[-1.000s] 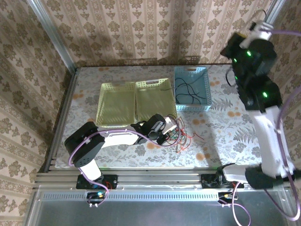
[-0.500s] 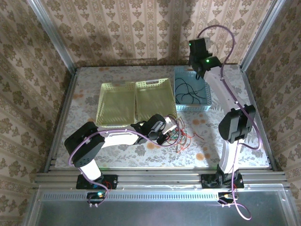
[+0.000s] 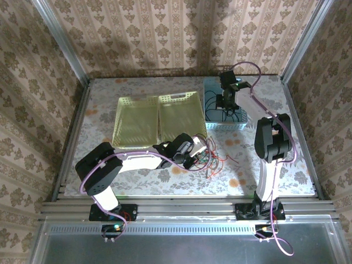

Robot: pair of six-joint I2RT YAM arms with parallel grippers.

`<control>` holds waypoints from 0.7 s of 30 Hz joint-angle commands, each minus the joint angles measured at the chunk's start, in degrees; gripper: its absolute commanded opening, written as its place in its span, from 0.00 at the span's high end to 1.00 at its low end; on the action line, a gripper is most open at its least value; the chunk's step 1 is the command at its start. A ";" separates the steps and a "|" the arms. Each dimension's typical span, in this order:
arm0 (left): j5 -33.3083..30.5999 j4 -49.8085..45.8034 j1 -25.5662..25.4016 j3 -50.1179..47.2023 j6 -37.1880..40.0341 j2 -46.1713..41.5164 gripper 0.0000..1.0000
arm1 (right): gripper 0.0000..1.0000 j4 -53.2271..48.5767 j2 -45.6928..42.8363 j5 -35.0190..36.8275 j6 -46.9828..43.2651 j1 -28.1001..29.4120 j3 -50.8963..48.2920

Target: Untangle the cables

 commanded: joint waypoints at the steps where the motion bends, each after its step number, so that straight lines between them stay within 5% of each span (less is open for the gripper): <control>1: 0.24 1.09 0.18 -0.80 0.23 -2.44 1.00 | 0.72 0.01 -0.36 -1.30 1.91 -0.19 0.19; 5: 0.59 1.82 0.18 -1.46 0.43 -3.01 1.00 | 0.44 3.27 -5.71 2.71 3.36 -0.02 -3.62; 12: 1.34 2.63 0.17 -1.86 0.73 -3.33 1.00 | 0.43 7.01 -20.94 4.54 3.93 1.18 -14.60; 21: 2.97 4.69 0.15 -3.26 1.42 -4.67 1.00 | 0.49 16.00 -41.11 -28.21 6.50 7.11 -40.36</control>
